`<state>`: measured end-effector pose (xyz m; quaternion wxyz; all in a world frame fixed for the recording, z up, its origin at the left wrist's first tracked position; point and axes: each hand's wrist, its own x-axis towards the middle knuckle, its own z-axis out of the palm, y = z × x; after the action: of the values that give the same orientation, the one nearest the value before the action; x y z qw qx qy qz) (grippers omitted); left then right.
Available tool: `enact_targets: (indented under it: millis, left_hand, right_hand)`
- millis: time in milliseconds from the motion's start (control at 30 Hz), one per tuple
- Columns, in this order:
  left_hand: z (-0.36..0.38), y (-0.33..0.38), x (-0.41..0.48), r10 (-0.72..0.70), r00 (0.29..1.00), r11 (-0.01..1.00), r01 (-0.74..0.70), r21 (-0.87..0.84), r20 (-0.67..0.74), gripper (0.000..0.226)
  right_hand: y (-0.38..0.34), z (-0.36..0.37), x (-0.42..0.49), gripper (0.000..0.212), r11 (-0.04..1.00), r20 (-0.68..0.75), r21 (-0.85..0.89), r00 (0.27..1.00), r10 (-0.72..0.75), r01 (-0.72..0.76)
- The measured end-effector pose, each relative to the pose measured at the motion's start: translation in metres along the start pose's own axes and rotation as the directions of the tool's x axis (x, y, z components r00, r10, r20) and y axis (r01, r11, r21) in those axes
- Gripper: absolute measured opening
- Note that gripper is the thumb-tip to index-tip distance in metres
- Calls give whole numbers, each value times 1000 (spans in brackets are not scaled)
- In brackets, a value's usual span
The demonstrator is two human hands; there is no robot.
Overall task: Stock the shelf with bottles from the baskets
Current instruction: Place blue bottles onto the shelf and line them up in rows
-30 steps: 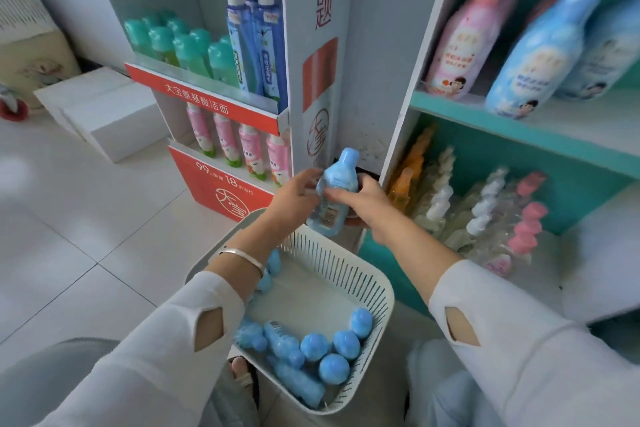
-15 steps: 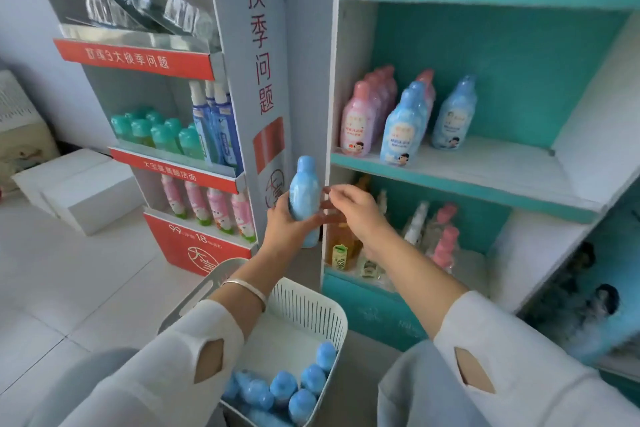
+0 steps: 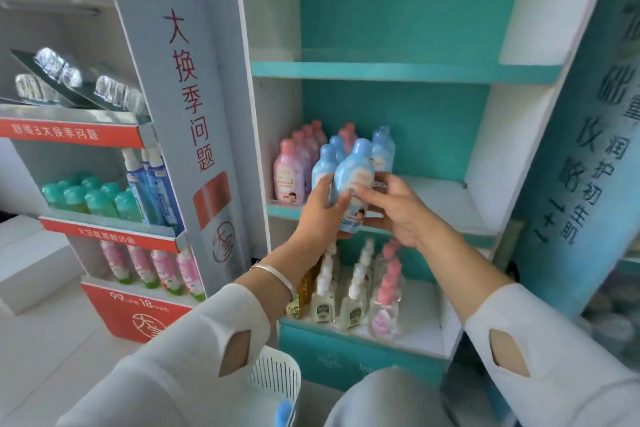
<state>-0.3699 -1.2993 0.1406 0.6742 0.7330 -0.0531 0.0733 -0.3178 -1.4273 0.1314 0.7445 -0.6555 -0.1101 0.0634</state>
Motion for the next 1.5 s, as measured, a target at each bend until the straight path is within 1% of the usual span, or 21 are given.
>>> enact_targets:
  millis: [67, 133, 167, 233, 267, 333, 400, 467, 600, 700, 833, 933, 1000, 1067, 1133, 1167, 1233, 1300, 1367, 1433, 1500]
  left_hand:
    - [12, 5, 17, 83, 996, 963, -87, 254, 23, 41]
    - [21, 3, 32, 120, 990, 862, -138, 487, 68, 54]
    - [24, 0, 38, 102, 991, 828, -133, 544, 85, 59]
    - [28, -4, 42, 46, 994, 802, -97, 589, 101, 61]
    - [29, -7, 43, 32, 993, 795, -93, 600, 112, 59]
    - [28, -17, 47, -6, 990, 778, -85, 622, 142, 58]
    - [25, -27, 52, -54, 986, 748, -63, 661, 155, 58]
    - [22, -36, 56, -68, 985, 732, -59, 679, 159, 54]
    - [19, -45, 63, -34, 987, 728, -83, 681, 156, 50]
    - [20, -50, 65, -22, 985, 720, -102, 687, 170, 47]
    - [20, -52, 63, -19, 981, 695, -126, 708, 192, 45]
    - [16, -48, 58, -17, 979, 711, -132, 691, 205, 45]
    - [12, -43, 52, 1, 979, 717, -142, 682, 203, 44]
    - [5, -39, 45, 16, 982, 720, -142, 679, 188, 43]
    - [-5, -36, 36, 23, 986, 722, -128, 680, 162, 42]
    - [-11, -36, 31, 20, 989, 727, -113, 678, 144, 41]
    - [-29, -36, 19, 11, 994, 734, -81, 674, 107, 40]
    - [-50, -41, 5, -11, 996, 716, -51, 697, 84, 36]
    - [-73, -49, -9, -35, 998, 691, -9, 723, 45, 32]
    - [-95, -62, -23, -66, 997, 689, 66, 722, -28, 31]
    - [-116, -77, -34, -99, 992, 682, 126, 721, -79, 32]
  right_hand:
    - [-7, -13, 7, 33, 998, -64, -39, 997, -54, 51]
    - [-8, -24, 19, 24, 993, -160, -74, 982, -99, 88]
    - [-8, -28, 25, 25, 989, -213, -109, 969, -124, 102]
    - [-4, -36, 41, 40, 958, -306, -270, 934, -183, 100]
    - [0, -39, 48, 47, 927, -330, -365, 920, -212, 83]
    - [8, -41, 62, 55, 853, -325, -519, 913, -249, 48]
    - [16, -42, 75, 57, 797, -278, -603, 928, -246, 30]
    - [22, -45, 86, 57, 782, -237, -623, 946, -222, 28]
    - [27, -51, 104, 55, 737, -157, -674, 965, -212, 52]
    - [29, -54, 113, 55, 694, -168, -718, 952, -257, 60]
    - [30, -53, 115, 56, 692, -186, -721, 949, -253, 43]
    - [29, -47, 109, 67, 665, -198, -747, 956, -217, -4]
    - [28, -42, 100, 77, 650, -219, -760, 947, -234, -15]
    - [23, -33, 85, 71, 585, -237, -811, 922, -305, -15]
    - [17, -15, 61, 53, 529, -243, -849, 886, -395, 3]
    - [16, -4, 49, 42, 522, -222, -852, 871, -438, 45]
    - [18, 23, 24, 26, 540, -142, -831, 885, -444, 138]
    - [29, 49, 7, 19, 537, -7, -819, 931, -364, 204]
    - [46, 73, -2, 18, 532, 104, -815, 961, -256, 230]
    - [64, 94, -7, 18, 541, 170, -804, 968, -186, 246]
    - [79, 112, -7, 18, 567, 202, -791, 973, -115, 231]
